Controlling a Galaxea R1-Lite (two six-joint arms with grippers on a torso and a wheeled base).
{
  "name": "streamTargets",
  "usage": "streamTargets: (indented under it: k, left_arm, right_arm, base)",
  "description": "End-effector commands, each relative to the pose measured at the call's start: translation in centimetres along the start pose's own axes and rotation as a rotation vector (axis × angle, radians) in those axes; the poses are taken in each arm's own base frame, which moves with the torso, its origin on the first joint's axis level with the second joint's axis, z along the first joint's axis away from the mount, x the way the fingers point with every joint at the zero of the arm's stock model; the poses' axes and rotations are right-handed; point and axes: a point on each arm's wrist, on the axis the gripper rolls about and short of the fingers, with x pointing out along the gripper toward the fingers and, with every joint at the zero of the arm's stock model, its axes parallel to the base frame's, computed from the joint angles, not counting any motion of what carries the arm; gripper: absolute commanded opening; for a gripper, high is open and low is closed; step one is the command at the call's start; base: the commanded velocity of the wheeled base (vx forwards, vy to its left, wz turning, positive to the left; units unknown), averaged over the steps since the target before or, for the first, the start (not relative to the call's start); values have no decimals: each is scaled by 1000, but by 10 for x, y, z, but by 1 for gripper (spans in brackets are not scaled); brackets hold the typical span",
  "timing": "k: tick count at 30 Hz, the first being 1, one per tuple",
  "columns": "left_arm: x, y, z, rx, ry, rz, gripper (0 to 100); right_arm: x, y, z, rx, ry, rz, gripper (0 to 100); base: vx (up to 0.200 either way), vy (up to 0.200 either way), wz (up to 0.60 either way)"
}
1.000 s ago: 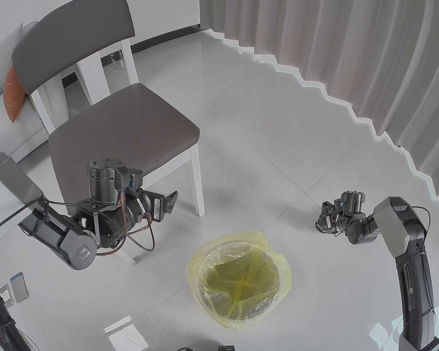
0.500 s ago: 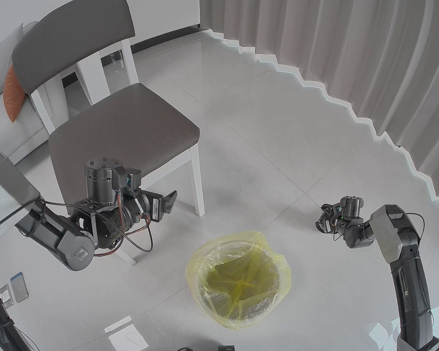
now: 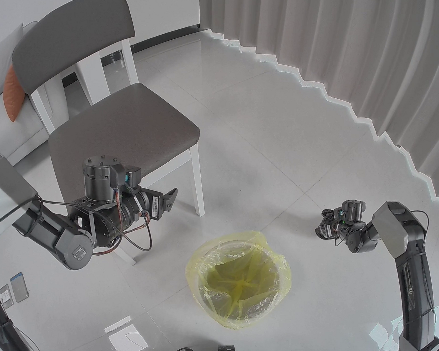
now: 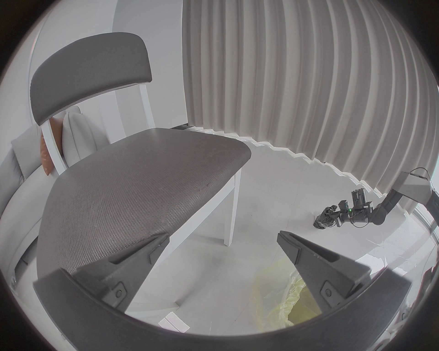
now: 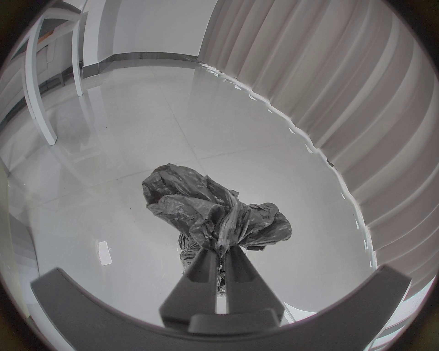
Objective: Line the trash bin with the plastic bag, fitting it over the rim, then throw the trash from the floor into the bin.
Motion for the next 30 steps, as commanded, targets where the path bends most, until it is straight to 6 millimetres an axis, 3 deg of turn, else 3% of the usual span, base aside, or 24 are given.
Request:
streamTargets:
  k: [1, 8, 9, 10, 14, 15, 19, 20, 21, 24, 25, 30]
  left_arm:
    - [-1, -1, -5, 4, 17, -11, 100]
    - [-8, 0, -20, 18, 73, -47, 100]
    - [-8, -3, -26, 23, 95, -54, 100]
    - [-8, -3, -26, 23, 95, -54, 100]
    - [1, -17, -43, 37, 139, -109, 100]
    - [1, -17, -43, 38, 140, -110, 100]
    - [3, -22, -47, 45, 153, -126, 100]
    - [3, -22, -48, 45, 156, -126, 100]
    - [2, -22, -49, 47, 160, -132, 100]
    - [0, -21, -53, 47, 172, -139, 100]
    - [0, -21, -53, 47, 172, -139, 100]
    - [4, -23, -56, 56, 178, -149, 100]
  right_arm:
    - [-66, -8, 50, 29, -99, 38, 0]
    - [-144, -14, 86, 84, -236, 108, 0]
    - [-161, -9, 95, 100, -263, 148, 0]
    - [-161, -9, 95, 100, -263, 148, 0]
    - [-207, 4, 111, 134, -311, 257, 0]
    - [-209, 6, 111, 135, -313, 266, 0]
    - [-253, 25, 123, 123, -374, 388, 0]
    - [-255, 26, 123, 123, -375, 391, 0]
    - [-271, 38, 124, 123, -382, 446, 0]
    - [-290, 62, 123, 128, -381, 529, 0]
    - [-290, 62, 123, 128, -381, 529, 0]
    - [-305, 101, 112, 85, -343, 624, 0]
  base:
    - [0, 0, 0]
    - [0, 0, 0]
    - [0, 0, 0]
    - [0, 0, 0]
    - [0, 0, 0]
    - [0, 0, 0]
    - [0, 0, 0]
    - [0, 0, 0]
    - [0, 0, 0]
    - [0, 0, 0]
    - [0, 0, 0]
    - [0, 0, 0]
